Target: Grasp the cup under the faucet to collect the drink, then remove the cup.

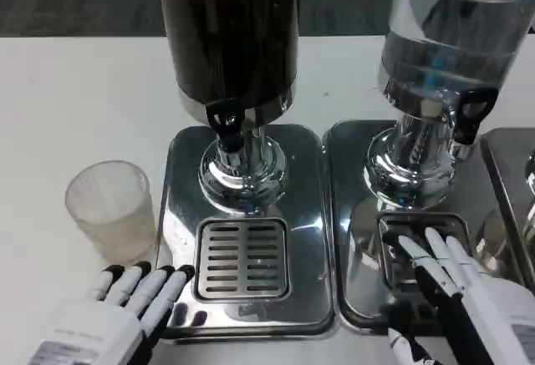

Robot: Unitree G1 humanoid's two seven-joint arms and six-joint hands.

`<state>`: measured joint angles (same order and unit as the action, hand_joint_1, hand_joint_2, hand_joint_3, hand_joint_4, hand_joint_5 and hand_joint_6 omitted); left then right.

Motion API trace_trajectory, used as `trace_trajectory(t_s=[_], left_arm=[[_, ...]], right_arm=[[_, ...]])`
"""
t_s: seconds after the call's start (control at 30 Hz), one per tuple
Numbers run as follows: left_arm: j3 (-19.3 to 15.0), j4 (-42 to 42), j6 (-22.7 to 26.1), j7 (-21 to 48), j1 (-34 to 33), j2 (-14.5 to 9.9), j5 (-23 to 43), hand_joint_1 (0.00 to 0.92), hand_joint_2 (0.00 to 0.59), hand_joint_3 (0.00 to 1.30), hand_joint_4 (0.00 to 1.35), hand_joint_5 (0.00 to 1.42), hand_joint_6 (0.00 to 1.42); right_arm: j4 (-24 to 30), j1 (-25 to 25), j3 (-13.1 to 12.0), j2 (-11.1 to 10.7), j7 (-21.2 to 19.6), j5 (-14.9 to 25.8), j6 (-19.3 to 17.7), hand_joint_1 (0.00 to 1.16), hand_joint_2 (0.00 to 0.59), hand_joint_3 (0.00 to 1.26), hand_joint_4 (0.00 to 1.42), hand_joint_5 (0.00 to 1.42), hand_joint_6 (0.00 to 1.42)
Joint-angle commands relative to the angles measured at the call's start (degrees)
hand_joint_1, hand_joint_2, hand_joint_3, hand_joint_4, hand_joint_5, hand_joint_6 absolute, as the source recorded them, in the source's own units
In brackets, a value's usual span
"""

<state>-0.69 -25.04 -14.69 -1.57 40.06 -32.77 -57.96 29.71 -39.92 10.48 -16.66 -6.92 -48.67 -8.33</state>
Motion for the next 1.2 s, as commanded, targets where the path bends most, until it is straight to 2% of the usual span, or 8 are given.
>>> trace_trajectory(t_s=[0.03, 0.4, 0.63, 0.87, 1.2], left_arm=[[-2.08, 0.04, -1.14, -2.54, 1.77, -0.2, 1.5, 0.0, 0.131, 0.0, 0.0, 0.0, 0.0], [-7.12, 2.37, -6.46, -8.62, 2.86, 2.43, 11.41, 0.0, 0.11, 0.0, 0.0, 0.0, 0.0], [-9.2, 3.58, -6.05, -8.42, 0.47, 4.01, 14.29, 0.0, 0.081, 0.0, 0.0, 0.0, 0.0], [-9.58, 6.27, -4.95, -6.42, -4.97, 3.16, 15.18, 0.0, 0.047, 0.0, 0.0, 0.0, 0.0], [-9.31, 10.96, -3.97, -4.86, -13.0, 1.56, 15.44, 0.0, 0.047, 0.0, 0.0, 0.0, 0.0]], right_arm=[[-0.05, 0.06, -0.14, -0.31, 0.64, 1.16, -0.38, 0.59, 0.561, 0.13, 0.0, 0.0, 0.06], [-1.12, 1.55, 0.44, -0.24, 1.19, 2.11, -0.39, 0.59, 0.561, 0.13, 0.0, 0.0, 0.06], [-1.77, 2.28, 0.82, 0.15, 1.3, 2.61, -0.15, 0.59, 0.561, 0.13, 0.0, 0.0, 0.06], [-2.05, 2.7, 1.02, 0.45, 1.27, 2.78, 0.01, 0.59, 0.561, 0.13, 0.0, 0.0, 0.06], [-2.31, 2.71, 1.21, 1.02, 0.88, 2.84, 0.4, 0.59, 0.561, 0.13, 0.0, 0.0, 0.07]])
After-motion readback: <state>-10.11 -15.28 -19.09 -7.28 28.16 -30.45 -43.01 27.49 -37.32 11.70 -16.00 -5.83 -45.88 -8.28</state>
